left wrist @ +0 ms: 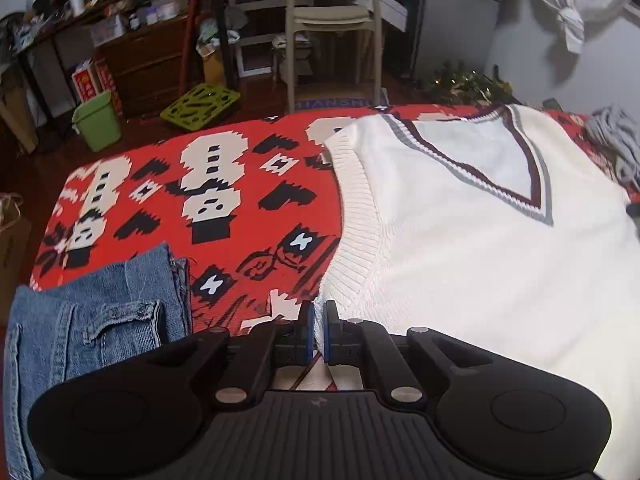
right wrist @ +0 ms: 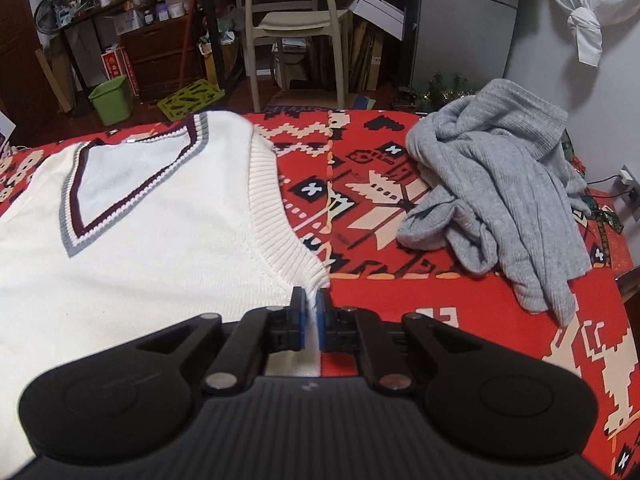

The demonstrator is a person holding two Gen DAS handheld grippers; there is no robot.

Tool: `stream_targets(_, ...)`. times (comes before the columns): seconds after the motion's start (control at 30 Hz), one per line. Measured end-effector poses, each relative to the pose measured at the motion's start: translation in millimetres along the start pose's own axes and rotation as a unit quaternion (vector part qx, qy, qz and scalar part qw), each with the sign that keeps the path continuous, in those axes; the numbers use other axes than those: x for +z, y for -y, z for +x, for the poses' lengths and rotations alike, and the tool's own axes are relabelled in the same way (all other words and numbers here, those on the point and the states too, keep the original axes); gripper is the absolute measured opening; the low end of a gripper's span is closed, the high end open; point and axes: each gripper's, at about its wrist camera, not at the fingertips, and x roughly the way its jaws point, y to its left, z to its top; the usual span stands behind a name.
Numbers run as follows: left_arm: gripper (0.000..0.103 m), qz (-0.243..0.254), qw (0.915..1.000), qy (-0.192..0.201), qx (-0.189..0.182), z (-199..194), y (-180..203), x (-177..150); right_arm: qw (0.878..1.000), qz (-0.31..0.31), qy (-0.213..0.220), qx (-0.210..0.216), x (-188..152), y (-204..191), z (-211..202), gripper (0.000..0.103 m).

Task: Fold clothes
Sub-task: 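Grasp the folded sweater at the shoulder edges beside the collar with both tools, then lift the folded sweater up off the blanket with both tools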

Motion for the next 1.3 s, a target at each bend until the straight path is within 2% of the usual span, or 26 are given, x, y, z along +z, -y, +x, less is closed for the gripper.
stream_targets(0.07, 0.016, -0.021, 0.9998, 0.006, -0.001, -3.5, -5.4, 2.1, 1.0, 0.017, -0.002, 0.01, -0.1, 5.4, -2.5, 0.01)
stream_targets(0.17, 0.02, -0.048, 0.9987, 0.018, -0.002, -9.9, -13.3, 6.2, 0.998, 0.047, 0.011, 0.026, 0.4, 15.2, -14.9, 0.019)
stream_targets(0.23, 0.023, -0.055, 0.9982, 0.026, -0.004, -14.7, -17.9, 12.2, 0.998, 0.048, 0.019, 0.03, 2.7, 18.7, -24.4, 0.019)
stream_targets(0.5, 0.023, -0.046, 0.9974, 0.05, -0.022, -1.4, -26.0, 58.5, 0.998, 0.009, 0.029, 0.051, 40.7, 18.0, -32.1, 0.019)
stream_targets(0.73, 0.025, -0.055, 0.9958, 0.056, -0.048, 42.0, -27.4, 107.5, 0.997, -0.023, 0.034, 0.072, 94.8, 6.8, 11.4, 0.019)
stream_targets(0.93, 0.025, -0.053, 0.9963, 0.051, -0.045, 72.2, -23.7, 128.1, 0.996, 0.0, 0.023, 0.084, 136.1, 4.8, 71.2, 0.019)
stream_targets(1.1, 0.025, -0.056, 0.9961, 0.042, -0.054, 85.3, -24.8, 130.3, 0.995, -0.008, 0.008, 0.097, 143.1, -5.1, 109.0, 0.02)
stream_targets(1.3, 0.03, -0.056, 0.9949, 0.043, -0.071, 86.0, -23.8, 128.8, 0.992, -0.077, 0.018, 0.1, 129.6, -32.4, 111.4, 0.023)
